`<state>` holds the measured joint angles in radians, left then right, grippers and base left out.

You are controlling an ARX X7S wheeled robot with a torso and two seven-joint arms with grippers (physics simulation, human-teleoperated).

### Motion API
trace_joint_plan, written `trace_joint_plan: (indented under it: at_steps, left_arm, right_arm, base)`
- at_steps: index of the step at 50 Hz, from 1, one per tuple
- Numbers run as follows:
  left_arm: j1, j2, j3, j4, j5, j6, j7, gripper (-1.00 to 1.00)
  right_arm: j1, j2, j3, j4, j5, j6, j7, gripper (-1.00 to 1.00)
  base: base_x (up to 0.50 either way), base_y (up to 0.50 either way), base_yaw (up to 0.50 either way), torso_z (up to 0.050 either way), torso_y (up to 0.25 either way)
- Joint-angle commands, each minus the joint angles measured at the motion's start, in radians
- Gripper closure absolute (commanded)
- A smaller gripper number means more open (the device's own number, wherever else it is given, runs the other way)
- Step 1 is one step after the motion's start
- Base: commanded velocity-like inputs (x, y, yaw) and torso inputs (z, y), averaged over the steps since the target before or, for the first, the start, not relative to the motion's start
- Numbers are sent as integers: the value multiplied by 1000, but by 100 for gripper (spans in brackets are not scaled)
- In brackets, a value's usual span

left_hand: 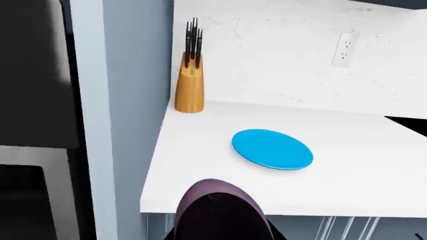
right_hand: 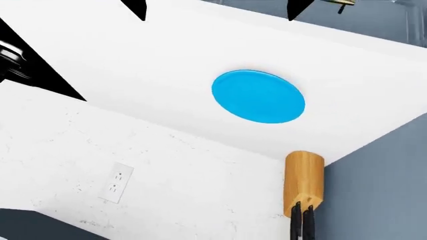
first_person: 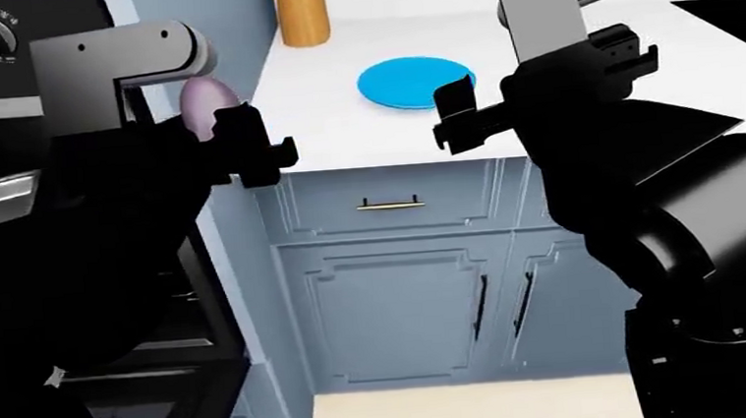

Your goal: Place the eggplant on the top rack of the oven.

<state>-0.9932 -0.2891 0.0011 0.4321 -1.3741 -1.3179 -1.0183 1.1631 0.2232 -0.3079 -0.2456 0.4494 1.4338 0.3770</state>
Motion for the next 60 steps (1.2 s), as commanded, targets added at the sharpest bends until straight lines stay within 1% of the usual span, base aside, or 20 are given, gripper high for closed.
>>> trace_joint_plan:
  at_steps: [1,27,42,53,60]
  left_arm:
    - [1,-7,6,-1,-5,19,-3,100]
    - [2,-21,32,-9,5,47,4,100]
    - [13,-31,45,-12,16,67,17,100]
    - [18,-38,41,-3,-9,68,-5,100]
    - [22,-41,50,-5,-1,77,3,100]
  right_arm:
    - [0,2,0,-4,8,2,6,-100]
    - [-7,10,1,-4,24,-7,14,-100]
    - [-12,13,-14,7,30,-23,15,-100]
    - [-22,13,-10,-3,39,-20,23,-100]
    - [-25,16,-10,-1,42,-25,24,-100]
  base:
    - [-98,371,0,0,0]
    - [-65,391,0,0,0]
    - [-5,425,0,0,0]
    - [0,442,0,0,0]
    - [0,441,0,0,0]
